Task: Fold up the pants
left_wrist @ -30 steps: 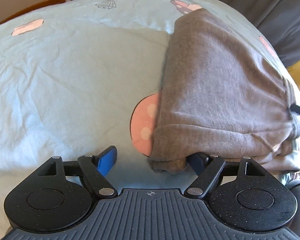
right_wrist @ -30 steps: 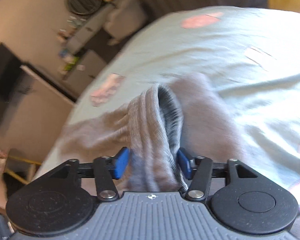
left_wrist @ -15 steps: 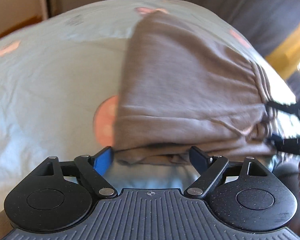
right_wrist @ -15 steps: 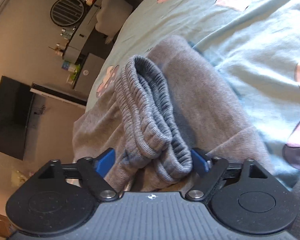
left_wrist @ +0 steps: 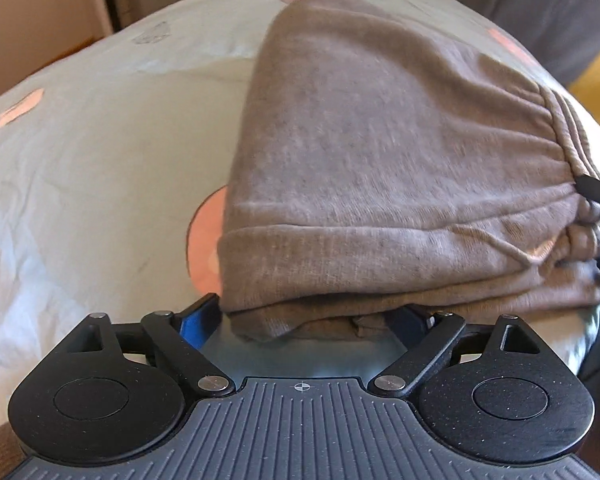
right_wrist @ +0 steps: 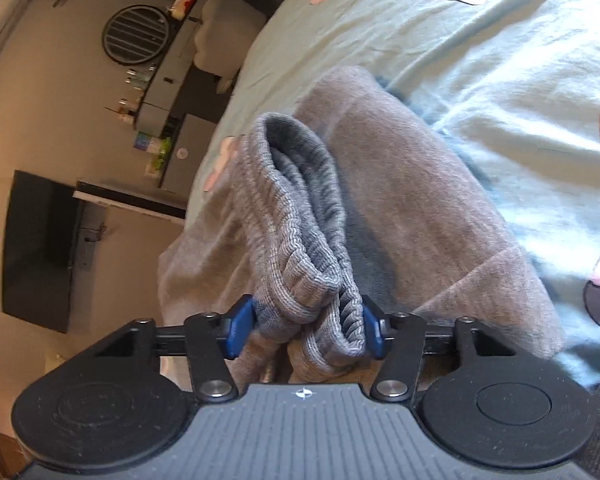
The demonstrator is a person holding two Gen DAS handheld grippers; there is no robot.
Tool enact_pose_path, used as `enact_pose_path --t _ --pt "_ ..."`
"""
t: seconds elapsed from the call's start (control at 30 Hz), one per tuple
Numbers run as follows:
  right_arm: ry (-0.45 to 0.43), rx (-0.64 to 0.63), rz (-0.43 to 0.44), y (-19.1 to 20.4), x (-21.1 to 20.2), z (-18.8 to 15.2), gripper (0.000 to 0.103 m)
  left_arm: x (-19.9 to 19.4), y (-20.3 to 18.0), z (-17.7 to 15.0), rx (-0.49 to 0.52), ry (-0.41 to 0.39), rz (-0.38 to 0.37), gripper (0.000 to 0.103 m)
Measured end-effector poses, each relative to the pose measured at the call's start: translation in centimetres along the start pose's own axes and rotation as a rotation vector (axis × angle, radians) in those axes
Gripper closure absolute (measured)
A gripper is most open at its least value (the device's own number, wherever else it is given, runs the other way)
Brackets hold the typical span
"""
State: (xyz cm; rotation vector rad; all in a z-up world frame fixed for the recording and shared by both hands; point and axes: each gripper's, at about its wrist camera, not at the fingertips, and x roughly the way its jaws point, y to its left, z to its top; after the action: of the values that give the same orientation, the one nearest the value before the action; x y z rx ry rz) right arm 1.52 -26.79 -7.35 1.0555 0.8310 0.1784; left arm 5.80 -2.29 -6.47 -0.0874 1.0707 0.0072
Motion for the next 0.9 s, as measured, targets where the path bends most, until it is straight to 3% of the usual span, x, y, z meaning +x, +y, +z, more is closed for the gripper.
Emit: enact_pose_path --t 0.1,0.27,0.37,0.5,0.73,0.9 --pt "-0.002 0.048 0.043 -0.4 0.4 0.7 0.049 -0.3 0.3 -0.1 -0.030 -0.028 0.029 0.015" --pt "0.048 0.053 0.039 -0.2 2.6 1.4 0.046 -0.2 0.9 -0.3 -0.040 -0.024 0.036 0.015" --pt "0.055 0.004 -0.004 1.2 3.3 1.6 0.056 -0.5 0.6 -0.5 -0.039 -0.032 0.056 0.014" --pt "-0.028 -0.193 -0.072 5.5 1.9 0.8 0.062 -0.8 0.5 -0.6 -0.066 -0.037 0.080 0.014" --pt "-0.155 -0.318 0.017 11.1 -2.5 1.1 0.063 -1.4 1.1 -0.9 -0.094 -0.048 0.117 0.014" --pt "-0.206 -0.413 -0.007 12.8 -4.4 1.3 0.063 -1.9 0.9 -1.1 -0.089 -0.070 0.110 0.014"
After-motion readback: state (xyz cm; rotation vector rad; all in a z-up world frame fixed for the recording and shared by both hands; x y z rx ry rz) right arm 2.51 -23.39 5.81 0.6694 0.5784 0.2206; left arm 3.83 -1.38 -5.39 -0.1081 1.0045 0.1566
